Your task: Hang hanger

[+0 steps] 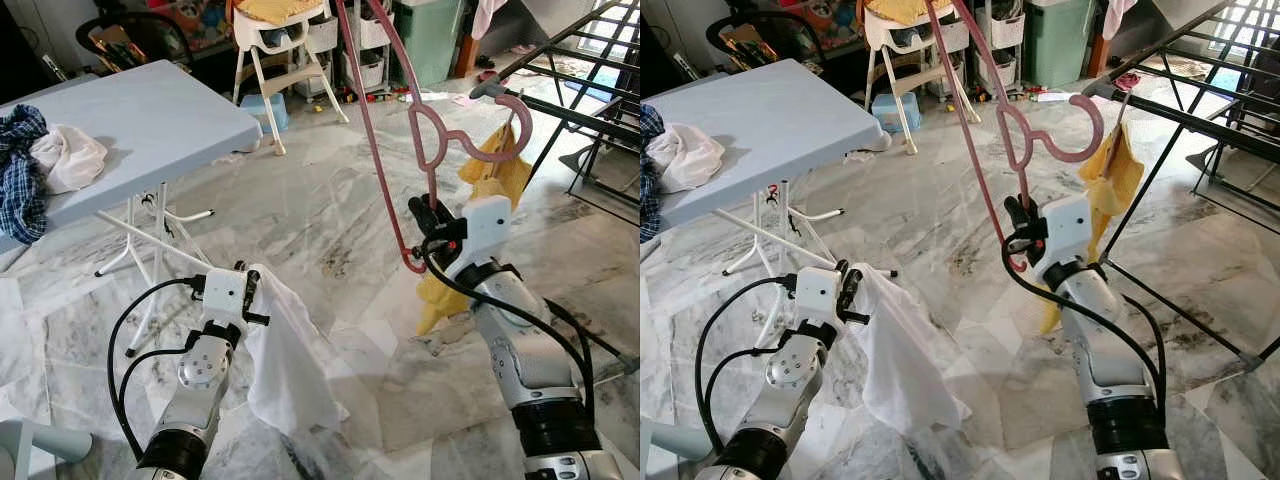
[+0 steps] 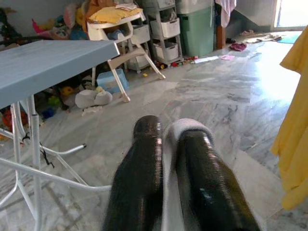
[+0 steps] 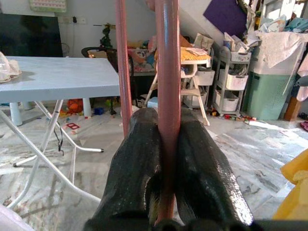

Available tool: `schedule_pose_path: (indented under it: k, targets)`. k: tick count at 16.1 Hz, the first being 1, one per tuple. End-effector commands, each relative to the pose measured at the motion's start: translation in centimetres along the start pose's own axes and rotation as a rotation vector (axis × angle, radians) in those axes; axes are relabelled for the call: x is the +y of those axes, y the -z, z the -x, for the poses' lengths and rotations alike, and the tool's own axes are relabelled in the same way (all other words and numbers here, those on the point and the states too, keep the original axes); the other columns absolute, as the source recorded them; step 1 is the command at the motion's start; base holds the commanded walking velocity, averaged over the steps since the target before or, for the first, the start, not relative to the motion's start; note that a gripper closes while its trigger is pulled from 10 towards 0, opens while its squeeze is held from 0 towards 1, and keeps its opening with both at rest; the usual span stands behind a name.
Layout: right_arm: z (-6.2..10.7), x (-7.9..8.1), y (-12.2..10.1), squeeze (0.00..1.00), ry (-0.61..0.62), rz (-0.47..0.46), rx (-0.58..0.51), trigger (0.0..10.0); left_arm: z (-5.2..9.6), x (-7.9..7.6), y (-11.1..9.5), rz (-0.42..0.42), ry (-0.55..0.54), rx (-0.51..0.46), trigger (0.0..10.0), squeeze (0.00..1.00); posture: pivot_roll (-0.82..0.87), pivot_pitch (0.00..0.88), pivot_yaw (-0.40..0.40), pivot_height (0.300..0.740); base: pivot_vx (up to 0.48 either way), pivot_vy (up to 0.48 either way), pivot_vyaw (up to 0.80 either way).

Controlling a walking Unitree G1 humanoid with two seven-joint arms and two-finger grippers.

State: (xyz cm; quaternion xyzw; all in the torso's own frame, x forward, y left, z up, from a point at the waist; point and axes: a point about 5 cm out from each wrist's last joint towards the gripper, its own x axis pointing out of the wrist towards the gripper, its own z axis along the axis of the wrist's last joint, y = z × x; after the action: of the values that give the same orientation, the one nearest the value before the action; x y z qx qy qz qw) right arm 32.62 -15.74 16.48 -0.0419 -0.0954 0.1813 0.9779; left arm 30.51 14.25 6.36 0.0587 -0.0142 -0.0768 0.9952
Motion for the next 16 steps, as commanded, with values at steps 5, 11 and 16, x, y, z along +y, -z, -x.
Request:
schedule_pose_path:
  k: [5,11,16]
  targets:
    - [0.3,0.4,1.2,0.00,0.004,-0.010,0.035,0.0,-0.7,1.3,-1.9,-0.015,-0.052,-0.078,0.0,0.00,-0.12,0.000,0.113,0.740,0.000,0.000,0.00]
    - [1.2,2.8,2.9,0.00,-0.028,-0.038,0.083,0.0,-0.6,2.2,-3.5,-0.061,-0.102,-0.136,0.0,0.00,-0.12,0.000,0.112,0.740,0.000,0.000,0.00]
    - [1.7,3.2,4.0,0.00,-0.007,-0.031,0.123,0.0,-0.2,4.0,-5.1,-0.218,-0.274,-0.186,0.0,0.00,-0.11,0.000,0.104,0.740,0.000,0.000,0.00]
